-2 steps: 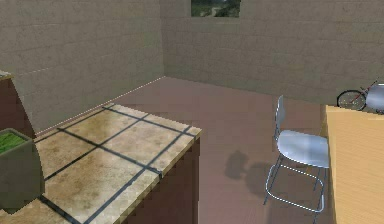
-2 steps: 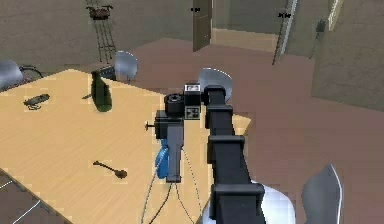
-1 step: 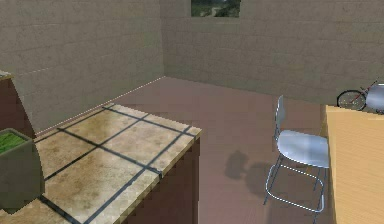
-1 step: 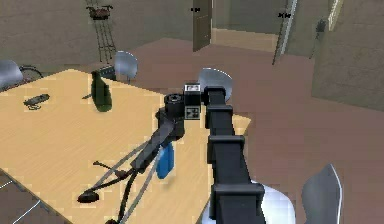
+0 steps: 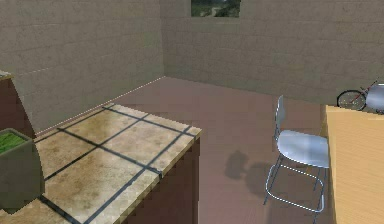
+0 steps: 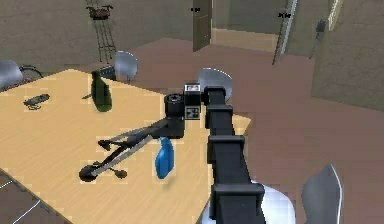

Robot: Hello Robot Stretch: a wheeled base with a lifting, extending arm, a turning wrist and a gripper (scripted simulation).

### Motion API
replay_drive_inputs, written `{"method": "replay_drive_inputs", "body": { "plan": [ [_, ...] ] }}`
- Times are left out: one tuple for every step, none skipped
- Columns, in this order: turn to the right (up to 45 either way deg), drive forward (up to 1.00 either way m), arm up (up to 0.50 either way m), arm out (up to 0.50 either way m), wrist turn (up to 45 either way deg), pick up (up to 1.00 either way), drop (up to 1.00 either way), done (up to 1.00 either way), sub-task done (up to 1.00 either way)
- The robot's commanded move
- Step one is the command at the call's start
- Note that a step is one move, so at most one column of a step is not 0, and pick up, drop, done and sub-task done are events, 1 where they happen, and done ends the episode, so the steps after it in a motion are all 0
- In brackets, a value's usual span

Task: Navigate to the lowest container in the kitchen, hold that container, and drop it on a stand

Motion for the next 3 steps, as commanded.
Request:
{"method": "replay_drive_inputs", "body": {
  "plan": [
    [0.0,0.00,0.00,0.00,45.0,0.00,0.00,0.00,0.00],
    [0.0,0.00,0.00,0.00,18.0,0.00,0.00,0.00,0.00],
    [0.0,0.00,-0.30,0.00,0.0,0.00,0.00,0.00,0.00]
  ]
}}
